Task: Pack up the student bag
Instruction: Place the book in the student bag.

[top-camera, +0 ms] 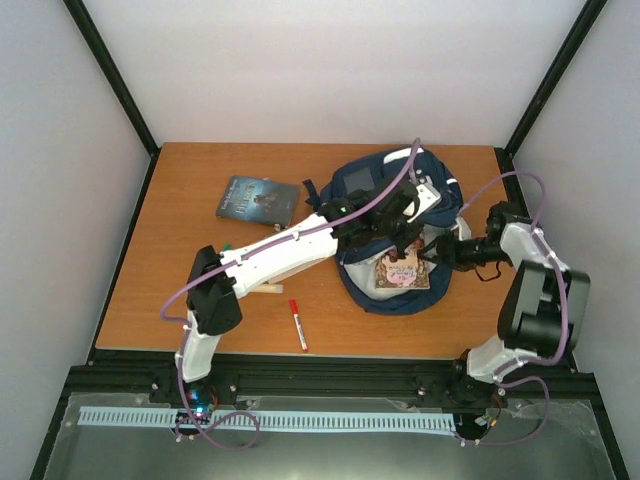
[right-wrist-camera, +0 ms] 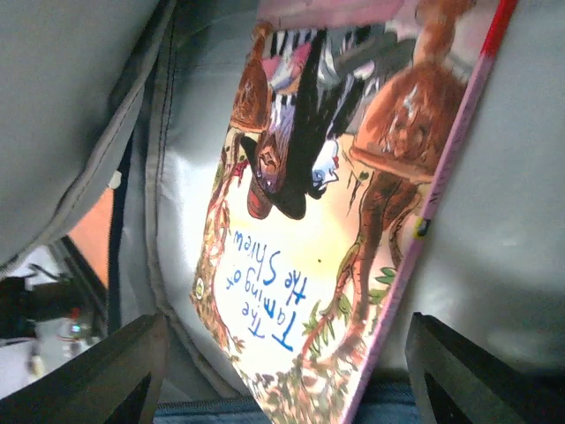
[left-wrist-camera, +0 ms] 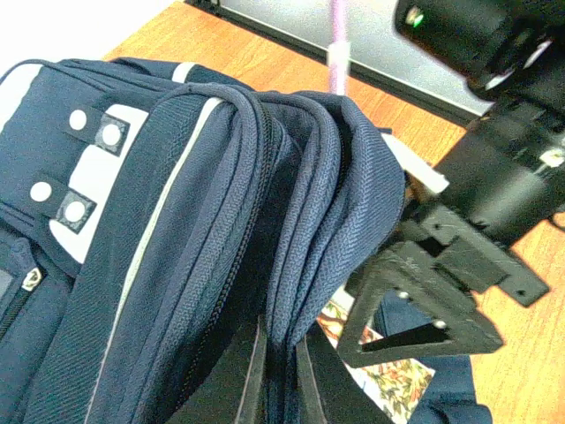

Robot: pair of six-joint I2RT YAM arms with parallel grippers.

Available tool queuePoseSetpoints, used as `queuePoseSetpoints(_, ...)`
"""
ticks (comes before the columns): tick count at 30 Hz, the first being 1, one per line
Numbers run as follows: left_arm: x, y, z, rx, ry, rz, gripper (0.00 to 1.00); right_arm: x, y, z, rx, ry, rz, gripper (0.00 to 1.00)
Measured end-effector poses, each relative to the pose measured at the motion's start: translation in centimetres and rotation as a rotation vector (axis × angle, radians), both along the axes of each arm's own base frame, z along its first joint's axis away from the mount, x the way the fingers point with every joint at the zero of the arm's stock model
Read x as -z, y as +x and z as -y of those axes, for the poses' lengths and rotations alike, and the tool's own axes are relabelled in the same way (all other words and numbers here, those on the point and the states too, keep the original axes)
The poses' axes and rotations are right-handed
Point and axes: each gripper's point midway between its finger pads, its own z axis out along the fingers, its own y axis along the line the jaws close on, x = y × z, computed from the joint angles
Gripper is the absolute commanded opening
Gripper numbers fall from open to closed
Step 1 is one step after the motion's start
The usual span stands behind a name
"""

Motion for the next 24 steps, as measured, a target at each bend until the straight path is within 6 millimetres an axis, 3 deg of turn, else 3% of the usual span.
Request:
queuePoseSetpoints(7, -1.9, -0.7, -1.4, -0.005, -0.039, 0.024, 0.01, -4.5, -2.3, 1.0, -0.061, -0.211, 0.263, 0.69)
queuePoseSetpoints(15, 0.3, -1.8, -1.5, 0.02, -0.011, -0.011, 0.01, -9.4, -4.6, 0.4, -0.16, -0.31, 0.569, 0.62)
queuePoseSetpoints(20, 0.2, -1.8, -1.4, 0.021, -0.022, -0.019, 0.01, -9.3, -6.7, -0.1, -0.312, -0.352, 0.649, 0.46)
queuePoseSetpoints(24, 0.2, -1.8, -1.3, 0.017, -0.041, -0.036, 0.01, -8.4, -8.6, -0.3, -0.422, -0.426, 0.73, 0.44)
